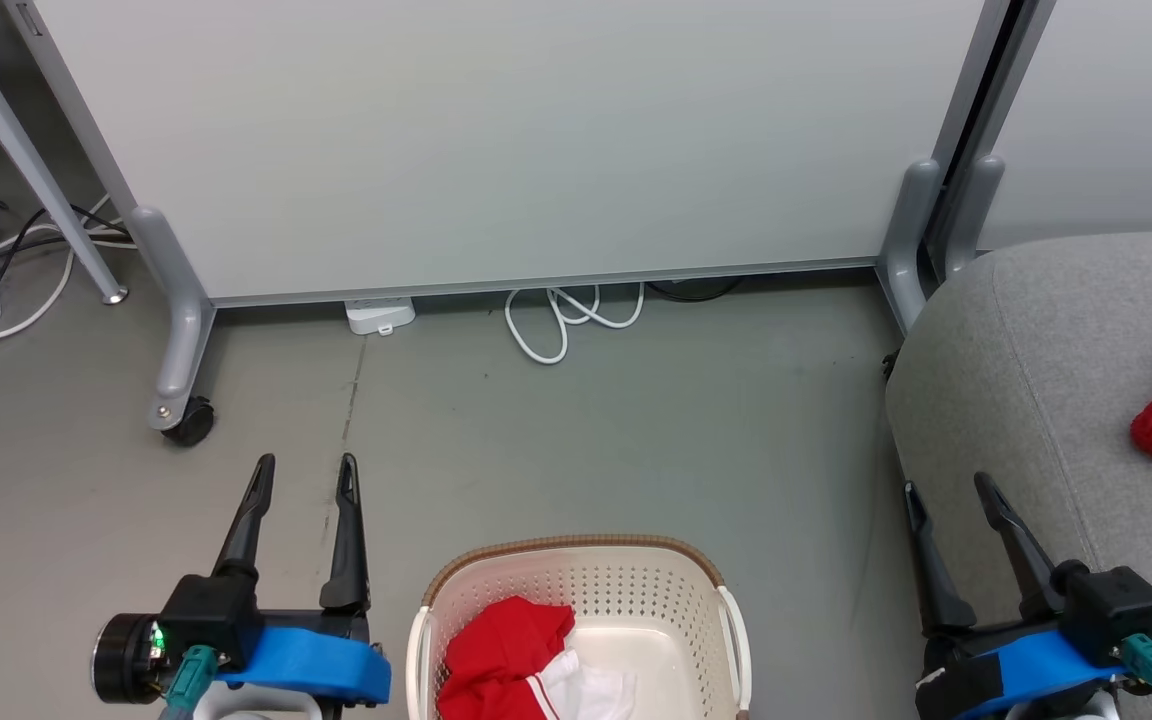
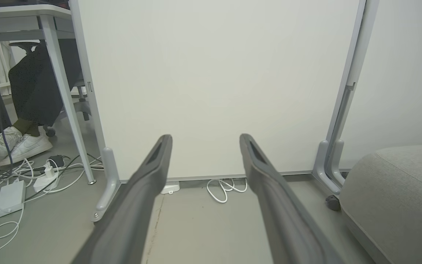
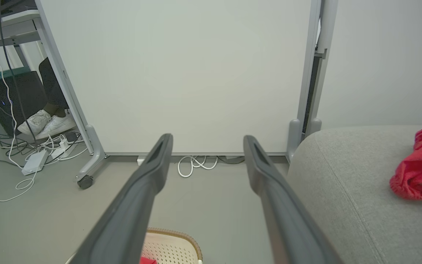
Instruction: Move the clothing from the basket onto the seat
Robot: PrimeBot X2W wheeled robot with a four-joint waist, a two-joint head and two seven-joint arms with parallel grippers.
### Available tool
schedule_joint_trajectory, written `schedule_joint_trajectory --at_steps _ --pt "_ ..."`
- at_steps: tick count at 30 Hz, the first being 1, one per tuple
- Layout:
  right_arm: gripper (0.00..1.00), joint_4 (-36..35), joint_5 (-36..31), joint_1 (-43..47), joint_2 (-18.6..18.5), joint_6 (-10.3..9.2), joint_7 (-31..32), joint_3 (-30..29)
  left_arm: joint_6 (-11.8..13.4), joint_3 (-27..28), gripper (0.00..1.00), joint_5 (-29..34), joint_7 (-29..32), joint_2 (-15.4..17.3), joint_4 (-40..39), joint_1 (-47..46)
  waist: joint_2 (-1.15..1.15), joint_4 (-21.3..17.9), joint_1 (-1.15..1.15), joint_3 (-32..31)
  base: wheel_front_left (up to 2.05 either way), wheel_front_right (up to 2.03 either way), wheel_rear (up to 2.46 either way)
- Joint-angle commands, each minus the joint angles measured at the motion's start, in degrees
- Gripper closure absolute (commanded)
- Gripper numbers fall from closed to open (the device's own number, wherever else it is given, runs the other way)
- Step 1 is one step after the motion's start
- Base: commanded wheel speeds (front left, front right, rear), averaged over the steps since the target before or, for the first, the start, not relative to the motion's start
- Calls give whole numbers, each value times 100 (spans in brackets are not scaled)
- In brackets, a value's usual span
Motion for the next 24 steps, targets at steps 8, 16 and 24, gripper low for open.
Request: schedule_joint_trajectory --at_steps 8,16,24 --pt "0 -111 41 -290 -70 1 -20 42 -184 -433 0 301 -16 2 561 -702 0 -226 0 402 0 0 0" --pt "0 -297 170 -825 -194 1 -20 125 -286 -1032 0 605 -16 215 1639 -1799 0 -671 0 1241 0 0 0" --pt "0 -527 281 -1360 -261 1 -20 119 -313 -1769 0 633 -16 435 2820 -2877 0 -1099 0 2236 0 0 0"
